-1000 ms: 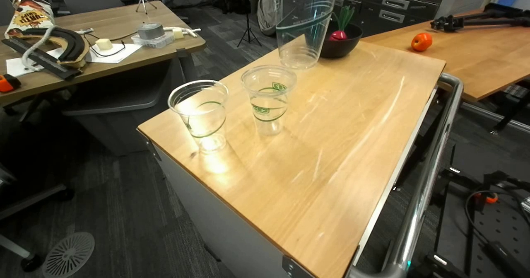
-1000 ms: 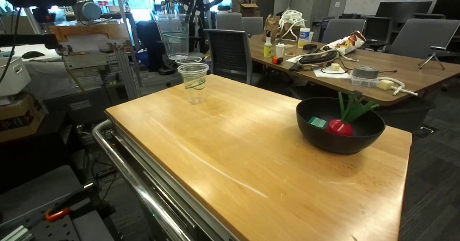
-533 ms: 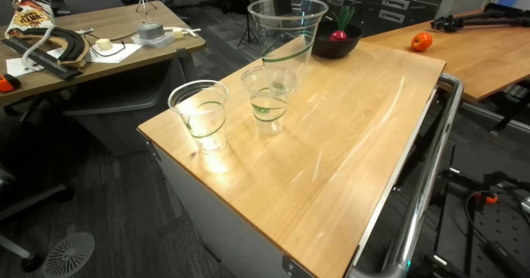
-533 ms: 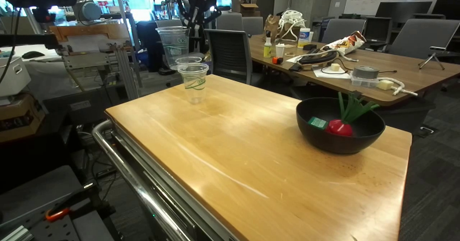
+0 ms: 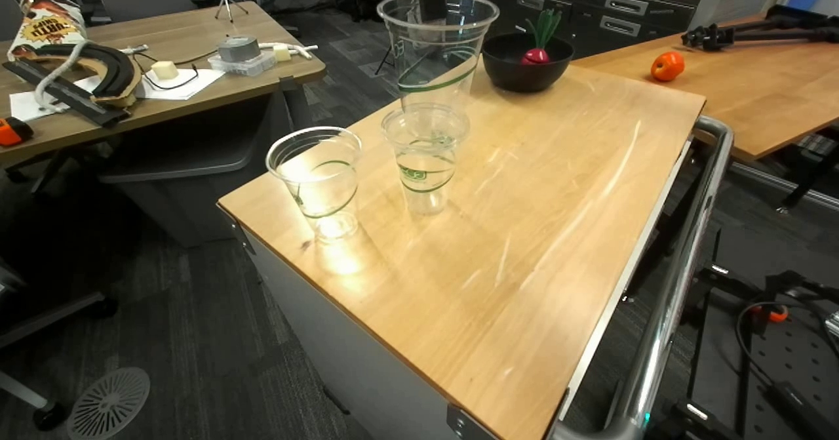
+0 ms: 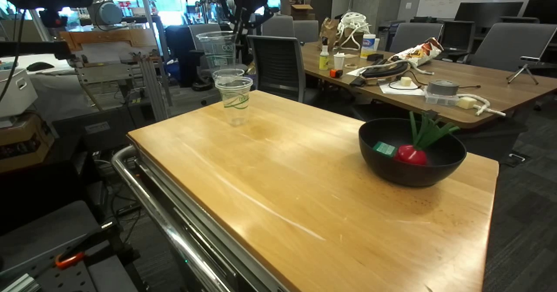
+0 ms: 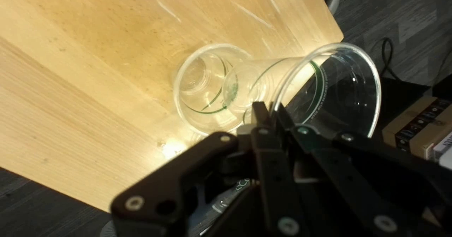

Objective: Put the red object and the green building block in the black bowl then stack the four plastic cups together

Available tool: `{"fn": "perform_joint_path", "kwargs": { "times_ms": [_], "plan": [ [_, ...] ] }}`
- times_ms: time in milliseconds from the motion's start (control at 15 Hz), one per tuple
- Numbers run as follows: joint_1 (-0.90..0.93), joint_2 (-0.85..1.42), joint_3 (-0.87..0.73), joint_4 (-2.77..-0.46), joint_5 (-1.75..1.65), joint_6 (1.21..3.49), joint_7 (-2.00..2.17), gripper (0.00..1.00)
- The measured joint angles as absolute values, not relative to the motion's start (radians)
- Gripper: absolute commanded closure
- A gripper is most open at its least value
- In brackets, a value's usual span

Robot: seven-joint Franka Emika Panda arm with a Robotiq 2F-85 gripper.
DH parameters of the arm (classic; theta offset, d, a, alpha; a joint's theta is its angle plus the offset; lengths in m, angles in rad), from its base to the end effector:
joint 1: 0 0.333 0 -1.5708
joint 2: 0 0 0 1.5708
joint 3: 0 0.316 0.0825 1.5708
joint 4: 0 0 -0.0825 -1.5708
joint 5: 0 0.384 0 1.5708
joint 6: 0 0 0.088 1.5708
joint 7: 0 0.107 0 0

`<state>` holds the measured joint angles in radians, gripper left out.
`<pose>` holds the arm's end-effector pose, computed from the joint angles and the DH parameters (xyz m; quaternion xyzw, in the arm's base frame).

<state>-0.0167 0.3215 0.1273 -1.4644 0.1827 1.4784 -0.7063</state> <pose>0.6175 0.0795 0.4809 -0.9037 -0.3850 0.1117 0.1507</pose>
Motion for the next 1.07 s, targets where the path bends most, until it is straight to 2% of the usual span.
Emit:
{"fn": "perform_joint_path", "kwargs": {
  "times_ms": [333, 400, 467, 1067],
  "plan": [
    [-0.017, 0.363, 0.114, -1.431, 0.182, 1.538, -0.678, 0.97],
    [-0.017, 0.377, 0.112, -1.422, 0.180, 1.541, -0.672, 0.69],
    [-0.017, 0.390, 0.112, -1.414, 0.176, 1.541, -0.666, 0.68],
    [-0.012, 0.399, 0.122, -1.367, 0.123, 1.554, -0.655, 0.02]
  ]
}}
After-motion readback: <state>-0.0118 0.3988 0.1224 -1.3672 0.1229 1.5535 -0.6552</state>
